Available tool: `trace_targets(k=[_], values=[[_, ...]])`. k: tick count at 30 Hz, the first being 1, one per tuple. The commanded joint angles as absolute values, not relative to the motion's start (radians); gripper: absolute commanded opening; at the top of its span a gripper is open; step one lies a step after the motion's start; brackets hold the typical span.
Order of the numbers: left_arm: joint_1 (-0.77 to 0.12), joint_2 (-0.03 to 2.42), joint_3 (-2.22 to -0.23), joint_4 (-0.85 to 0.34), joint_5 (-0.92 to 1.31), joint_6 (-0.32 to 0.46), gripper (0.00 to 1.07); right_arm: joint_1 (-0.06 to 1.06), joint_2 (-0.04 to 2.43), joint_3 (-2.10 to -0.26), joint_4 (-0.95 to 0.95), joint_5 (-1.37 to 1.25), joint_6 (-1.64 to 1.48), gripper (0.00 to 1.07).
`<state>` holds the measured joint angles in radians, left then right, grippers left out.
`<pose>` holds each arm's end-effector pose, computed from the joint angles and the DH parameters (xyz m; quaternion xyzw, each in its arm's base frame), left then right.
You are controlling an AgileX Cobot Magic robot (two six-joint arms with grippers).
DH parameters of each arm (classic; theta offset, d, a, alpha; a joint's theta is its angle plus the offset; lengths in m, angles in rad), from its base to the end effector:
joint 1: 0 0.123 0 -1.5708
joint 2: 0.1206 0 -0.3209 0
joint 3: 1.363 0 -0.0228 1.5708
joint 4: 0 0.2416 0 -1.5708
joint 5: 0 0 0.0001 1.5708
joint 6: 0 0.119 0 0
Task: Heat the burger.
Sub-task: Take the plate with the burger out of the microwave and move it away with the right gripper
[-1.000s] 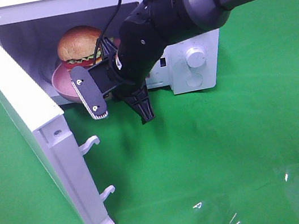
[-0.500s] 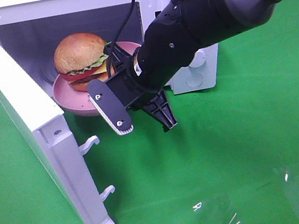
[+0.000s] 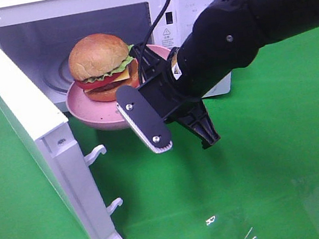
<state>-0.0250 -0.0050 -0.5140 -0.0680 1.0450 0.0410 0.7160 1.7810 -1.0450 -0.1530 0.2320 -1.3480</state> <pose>-0.0258 -0.0064 0.2659 0.0292 0.8431 -0.0297 0.5362 0.2942 0.2505 0.2071 -0.8383 0.4265 -0.1444 0.3076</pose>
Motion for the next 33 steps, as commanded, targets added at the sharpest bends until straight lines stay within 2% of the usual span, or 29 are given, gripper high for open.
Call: trace_targets(k=[1,19,33], values=[[-0.021,-0.011,-0.511,-0.075,1.035,0.039,0.98,0.715,1.727,-1.025,-0.153,0.177,-1.356,0.00],[-0.021,-0.011,-0.511,-0.075,1.035,0.039,0.98,0.721,1.459,-0.726,-0.151,0.076,-1.339,0.00],[-0.021,-0.011,-0.511,-0.075,1.035,0.039,0.98,0.721,1.226,-0.575,-0.133,0.129,-1.286,0.00]])
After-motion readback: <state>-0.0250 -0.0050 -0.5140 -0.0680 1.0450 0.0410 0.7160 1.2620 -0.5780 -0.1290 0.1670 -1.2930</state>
